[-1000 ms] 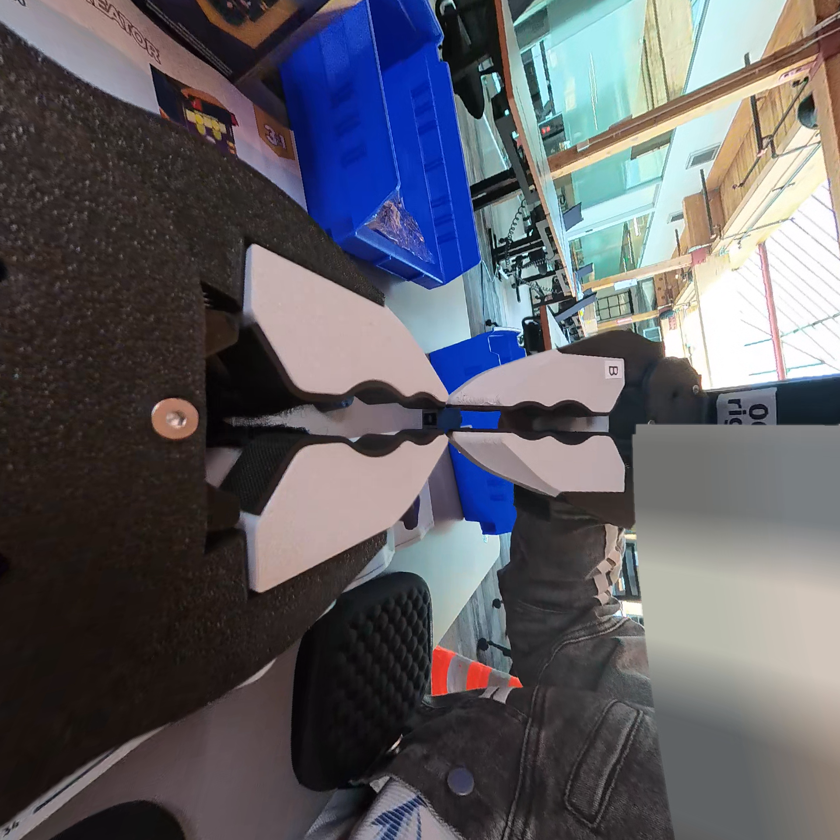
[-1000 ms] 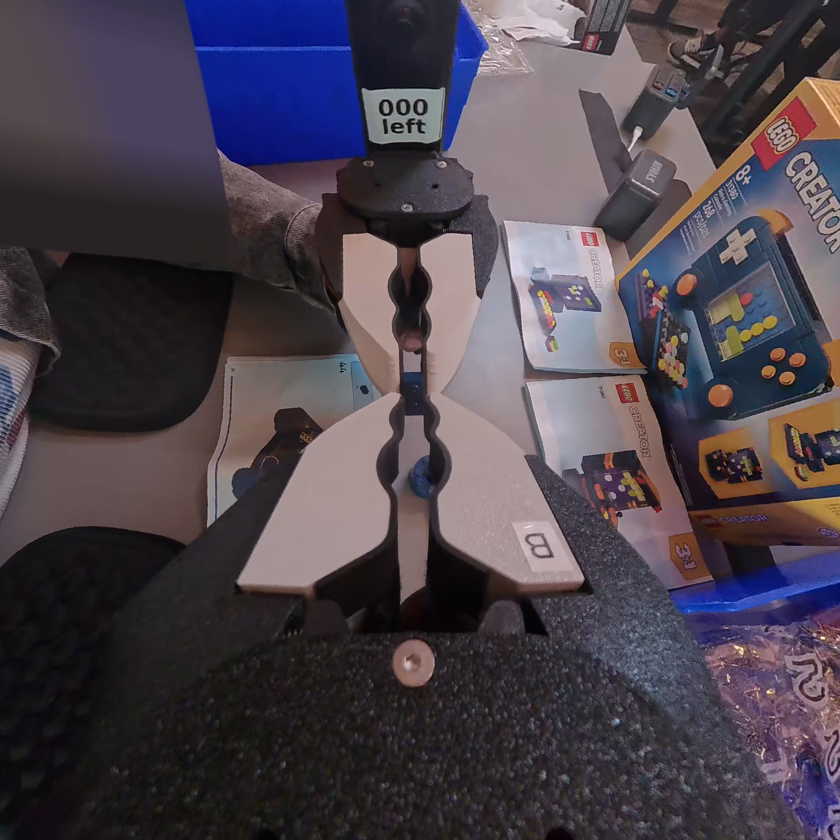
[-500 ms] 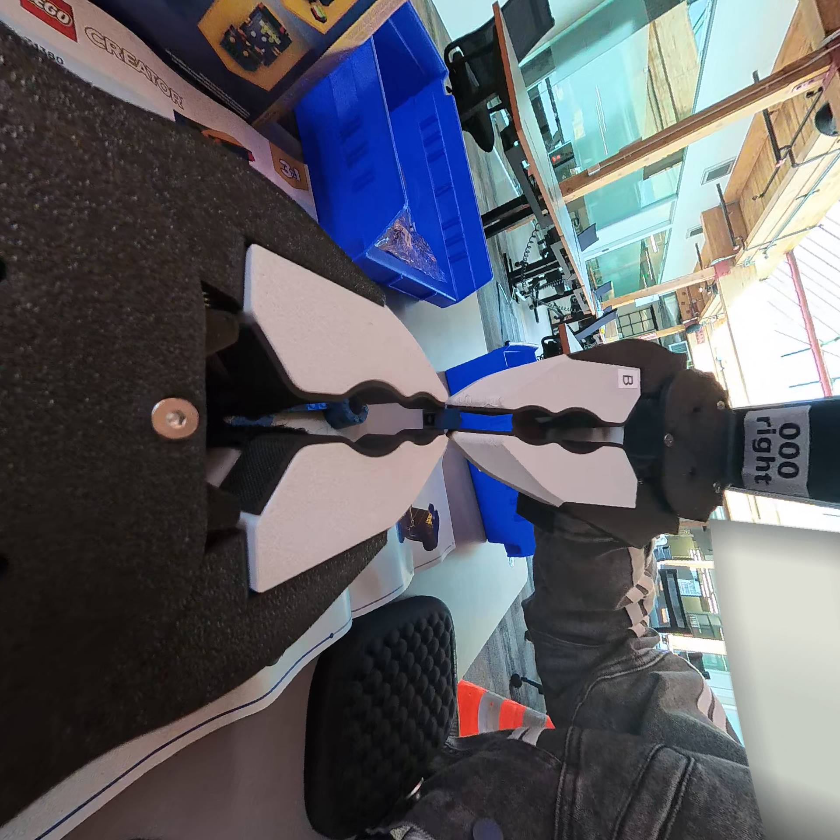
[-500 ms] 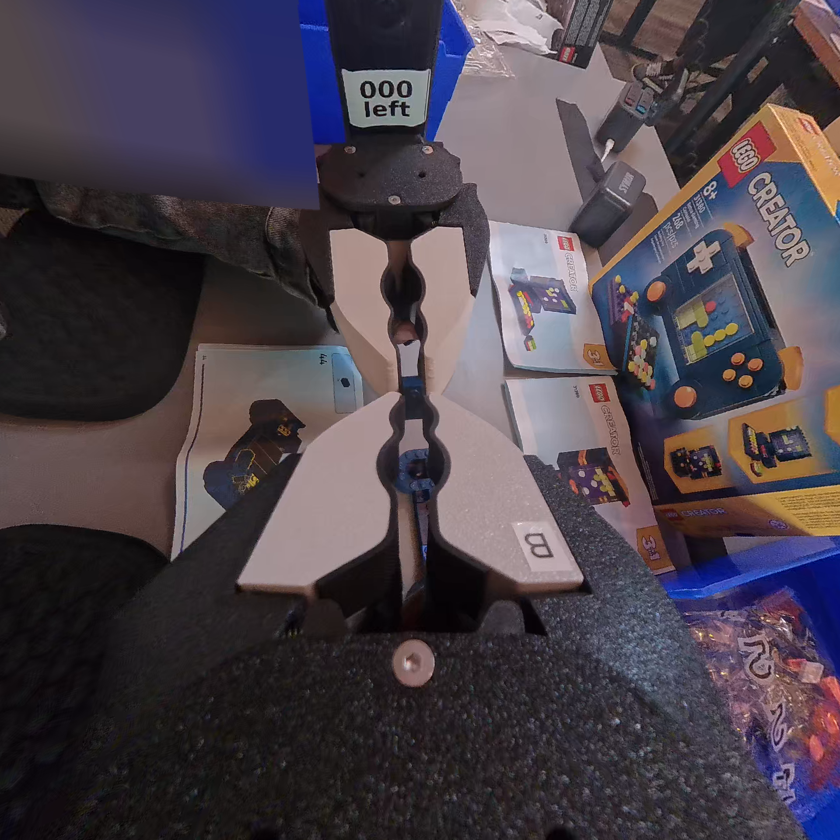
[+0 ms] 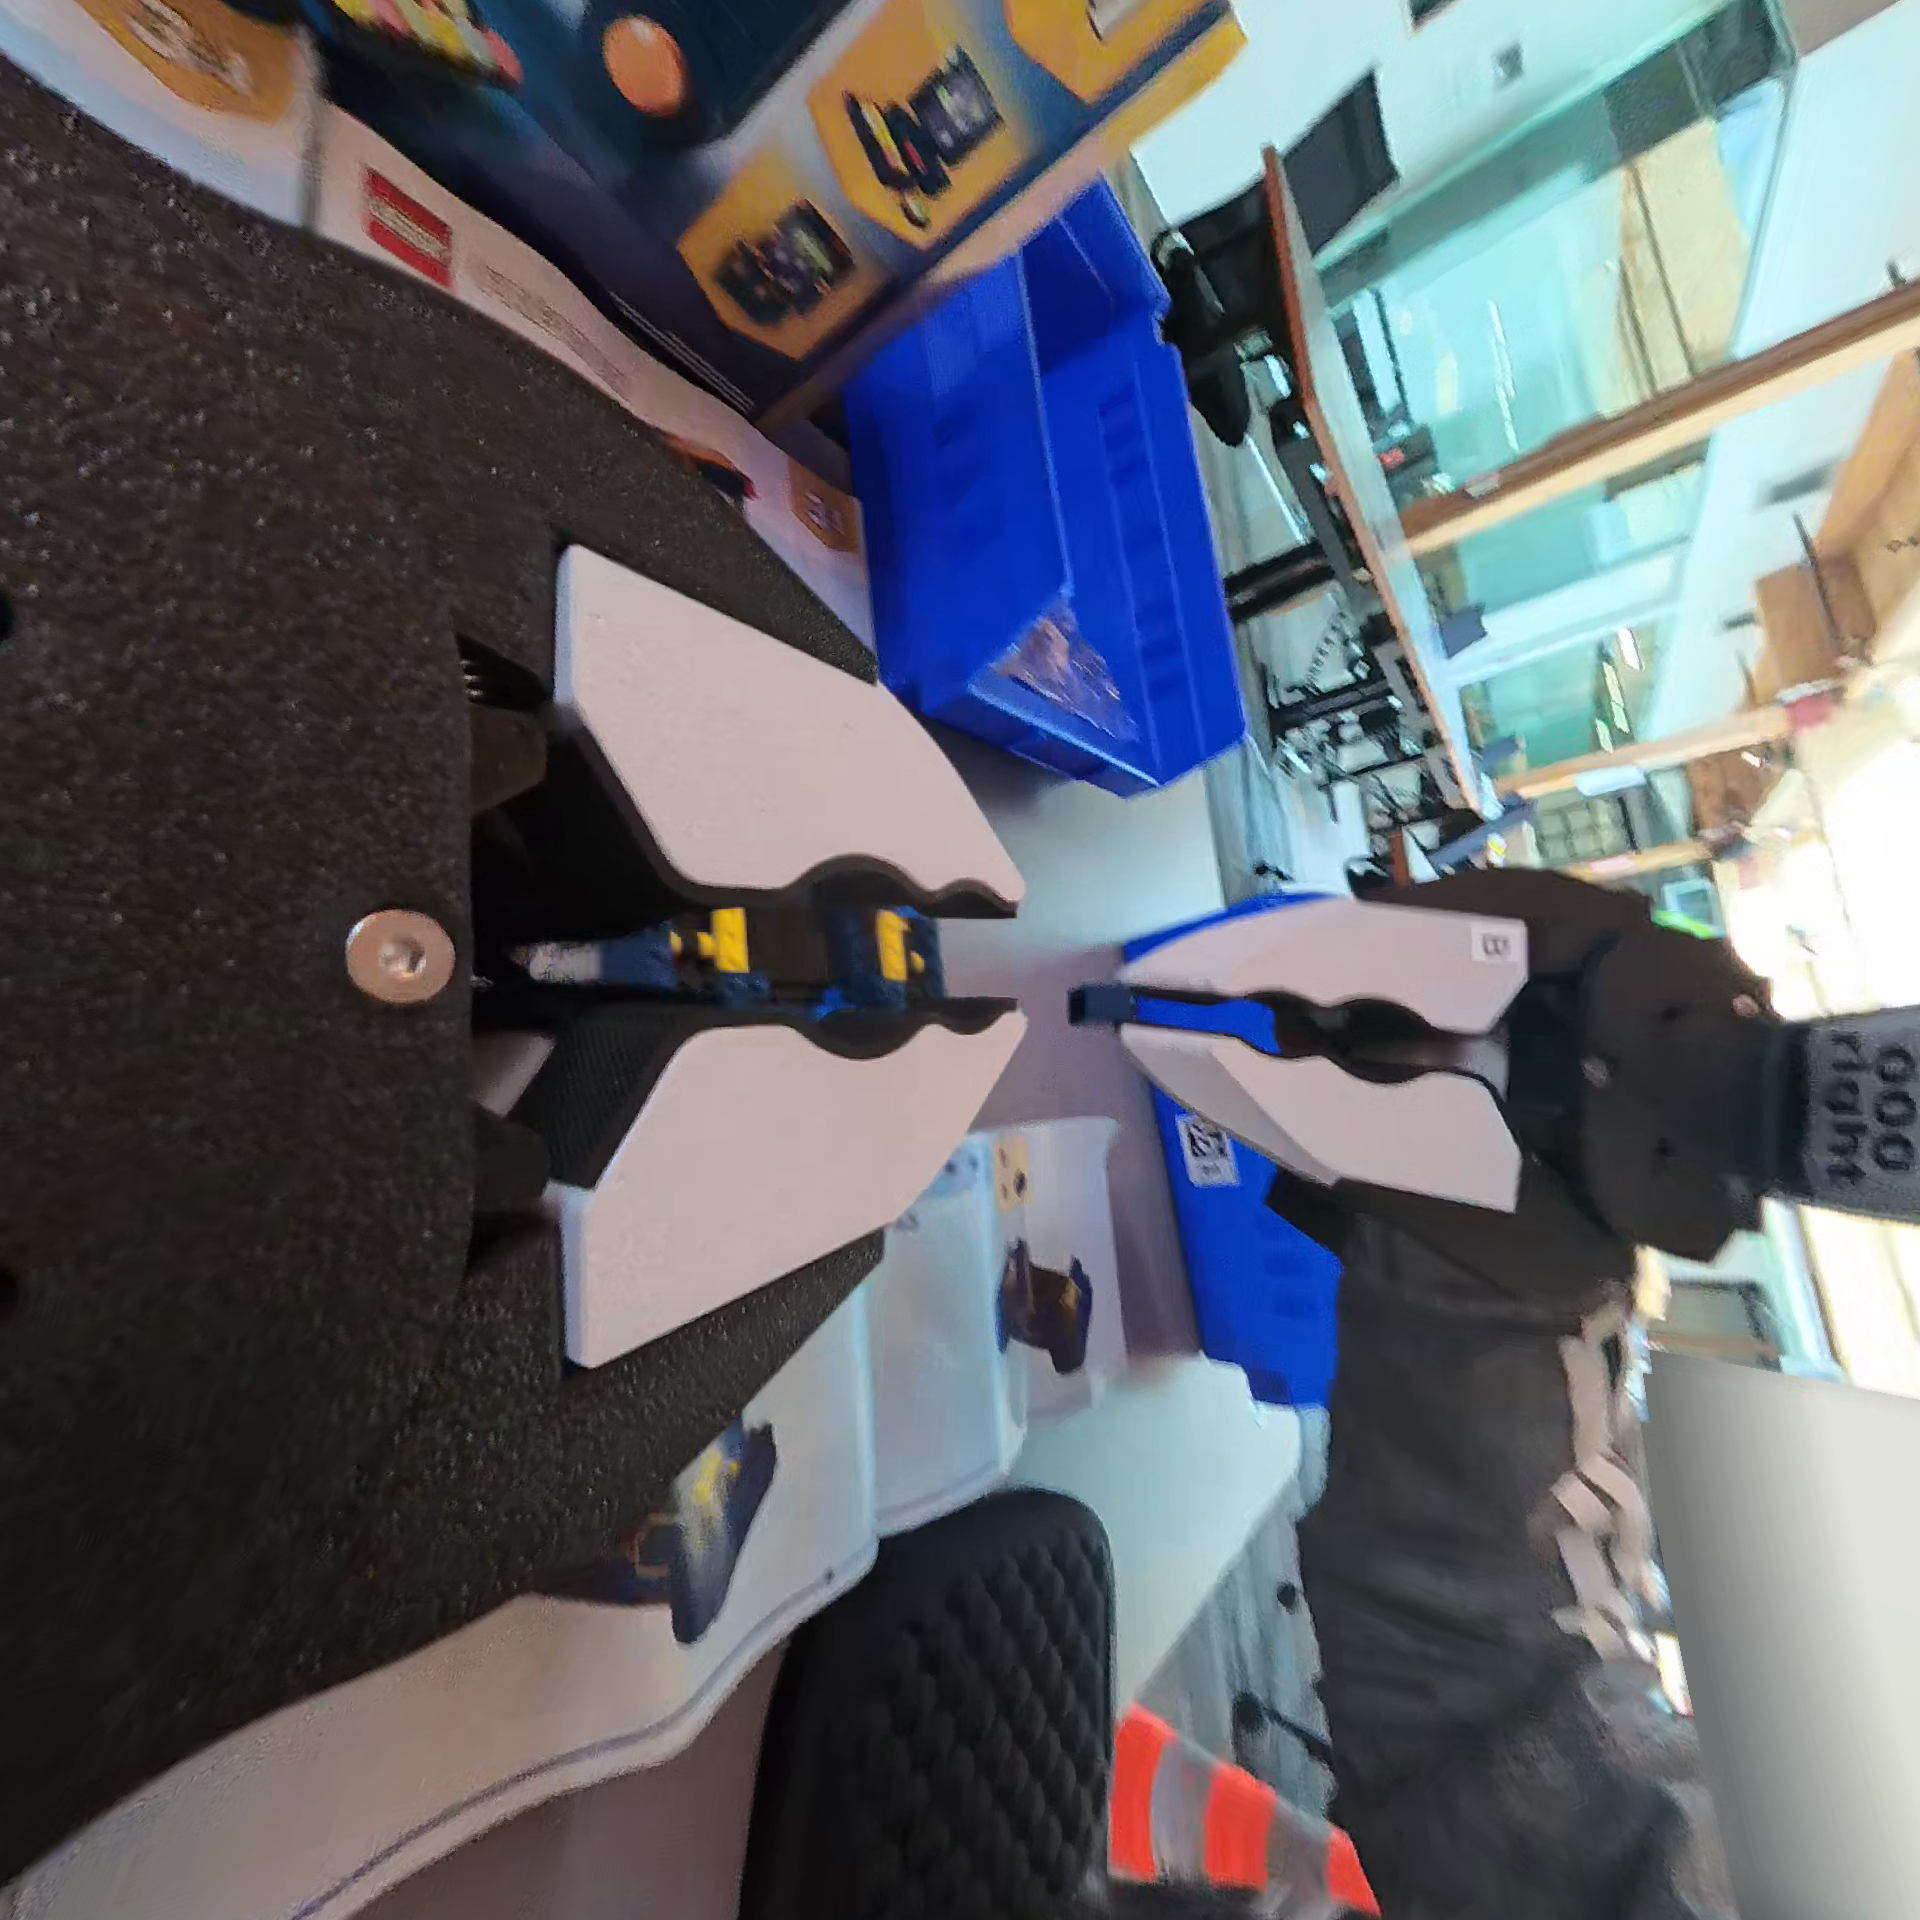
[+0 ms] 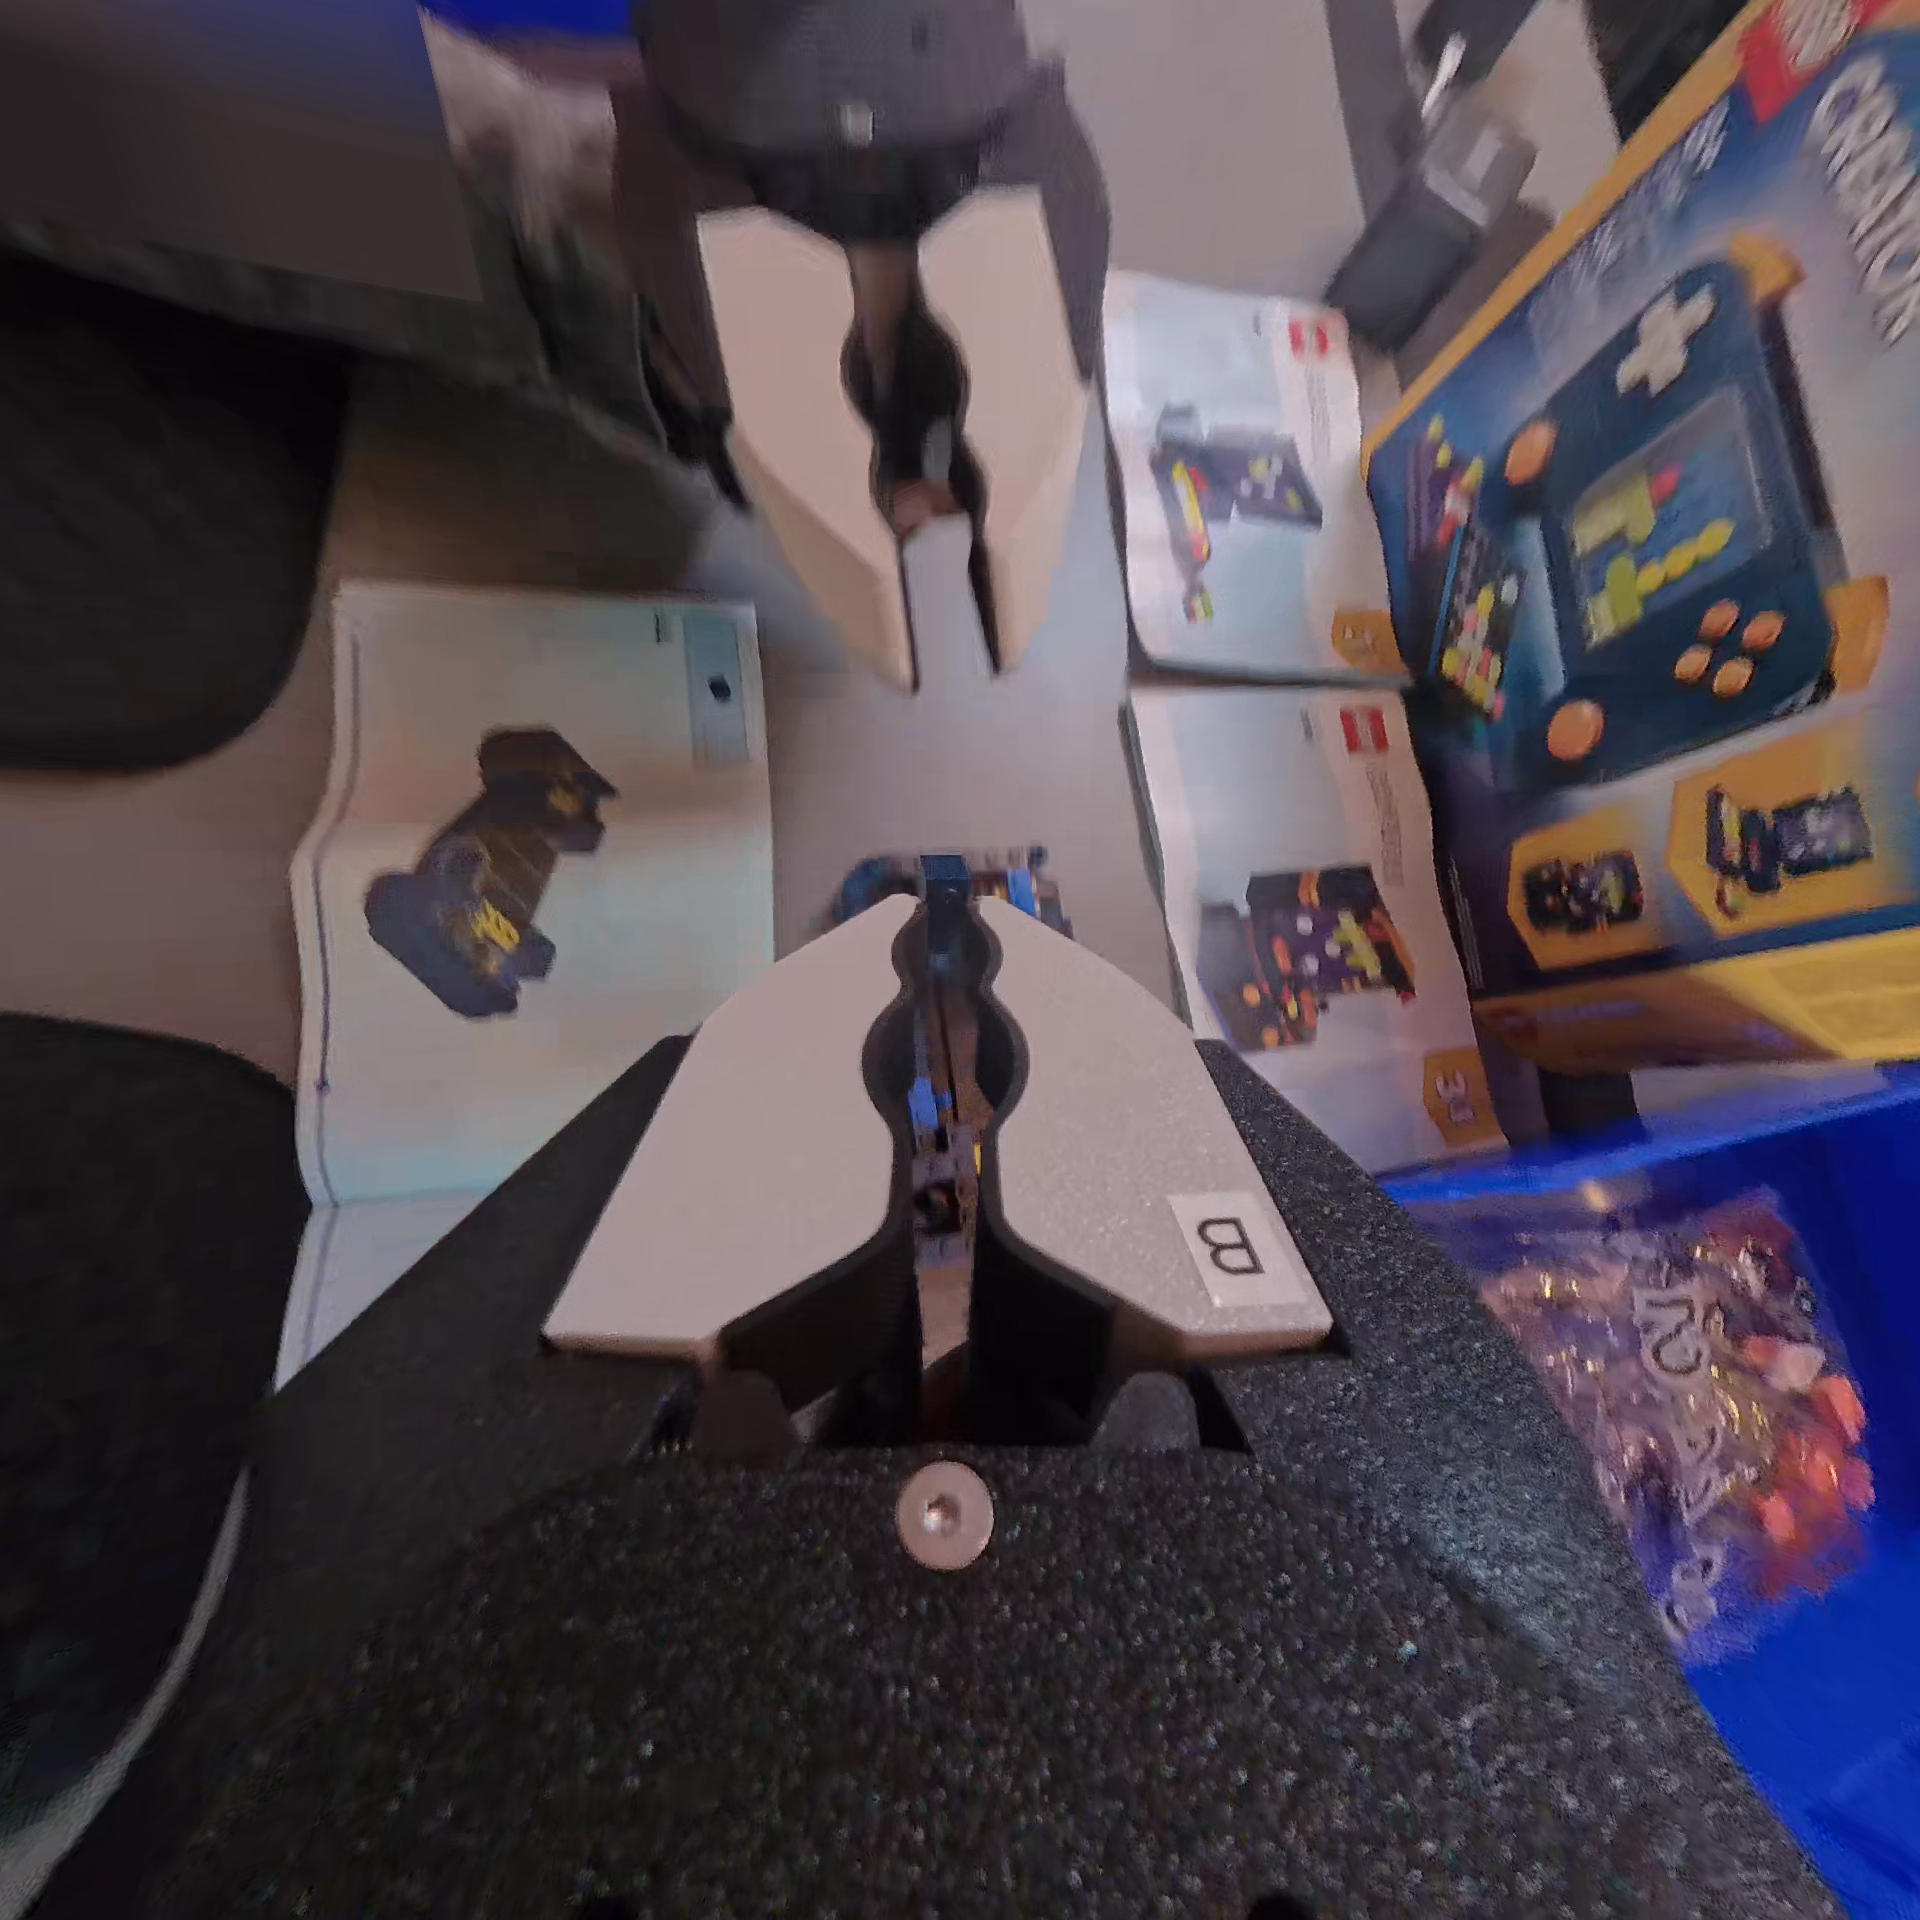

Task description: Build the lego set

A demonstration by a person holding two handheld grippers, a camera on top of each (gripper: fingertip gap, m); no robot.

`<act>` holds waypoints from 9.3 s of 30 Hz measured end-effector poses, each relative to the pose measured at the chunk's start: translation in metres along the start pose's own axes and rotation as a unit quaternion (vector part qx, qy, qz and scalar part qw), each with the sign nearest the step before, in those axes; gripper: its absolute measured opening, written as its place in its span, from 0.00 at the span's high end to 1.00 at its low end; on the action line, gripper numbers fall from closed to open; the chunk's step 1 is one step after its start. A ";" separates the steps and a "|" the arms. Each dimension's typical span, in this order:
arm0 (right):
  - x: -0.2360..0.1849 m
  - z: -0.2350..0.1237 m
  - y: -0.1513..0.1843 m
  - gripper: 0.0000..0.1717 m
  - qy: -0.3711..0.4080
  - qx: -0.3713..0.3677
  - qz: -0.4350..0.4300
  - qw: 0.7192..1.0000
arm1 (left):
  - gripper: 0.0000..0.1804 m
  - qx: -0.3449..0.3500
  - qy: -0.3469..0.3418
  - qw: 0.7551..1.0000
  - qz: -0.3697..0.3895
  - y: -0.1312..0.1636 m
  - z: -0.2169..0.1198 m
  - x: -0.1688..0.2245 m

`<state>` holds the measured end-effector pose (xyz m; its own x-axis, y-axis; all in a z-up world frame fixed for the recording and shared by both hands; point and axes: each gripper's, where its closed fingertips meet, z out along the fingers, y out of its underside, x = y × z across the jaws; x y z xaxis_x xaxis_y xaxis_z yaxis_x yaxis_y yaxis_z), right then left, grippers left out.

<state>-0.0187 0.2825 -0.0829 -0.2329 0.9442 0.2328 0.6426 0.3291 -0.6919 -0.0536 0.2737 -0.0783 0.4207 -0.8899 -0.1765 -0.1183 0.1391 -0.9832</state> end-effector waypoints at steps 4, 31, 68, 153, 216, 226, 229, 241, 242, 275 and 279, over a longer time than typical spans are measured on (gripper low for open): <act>-0.003 0.010 0.039 0.98 -0.016 -0.068 0.012 0.997 | 0.92 -0.047 -0.064 0.997 -0.004 0.021 -0.006 -0.023; -0.090 0.074 0.075 0.93 -0.083 -0.059 -0.053 0.993 | 0.86 -0.050 0.157 0.986 0.009 0.024 -0.002 0.044; -0.045 0.016 0.005 0.93 0.058 0.058 -0.015 0.997 | 0.96 -0.133 0.089 0.984 0.082 0.033 0.026 0.050; -0.001 0.050 0.109 0.96 -0.139 -0.301 -0.087 0.939 | 0.72 -0.291 0.074 0.953 -0.031 0.086 0.042 0.043; 0.005 0.045 0.117 0.96 -0.128 -0.337 -0.127 0.924 | 0.72 -0.279 0.086 0.956 -0.023 0.088 0.043 0.048; 0.006 0.045 0.117 0.96 -0.135 -0.309 -0.099 0.936 | 0.70 -0.326 0.100 0.940 0.017 0.095 0.065 0.048; 0.006 0.044 0.118 0.96 -0.137 -0.301 -0.087 0.940 | 0.68 -0.356 0.091 0.929 0.032 0.100 0.064 0.044; 0.006 0.044 0.117 0.96 -0.169 -0.274 -0.056 0.945 | 0.74 -0.407 0.128 0.897 0.114 0.119 0.063 0.041; 0.006 0.044 0.116 0.96 -0.175 -0.271 -0.049 0.945 | 0.75 -0.412 0.139 0.894 0.108 0.119 0.064 0.043; 0.006 0.042 0.117 0.96 -0.186 -0.262 0.001 0.947 | 0.90 -0.459 0.080 0.883 0.056 0.125 0.069 0.011; 0.004 0.042 0.117 0.96 -0.182 -0.265 -0.011 0.947 | 0.93 -0.450 0.076 0.886 0.084 0.129 0.074 0.013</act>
<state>0.0251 0.3246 -0.1917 -0.4246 0.9023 -0.0744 0.8883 0.3993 -0.2269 0.0035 0.3125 -0.2109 0.2113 -0.9475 -0.2400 -0.8657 -0.0675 -0.4959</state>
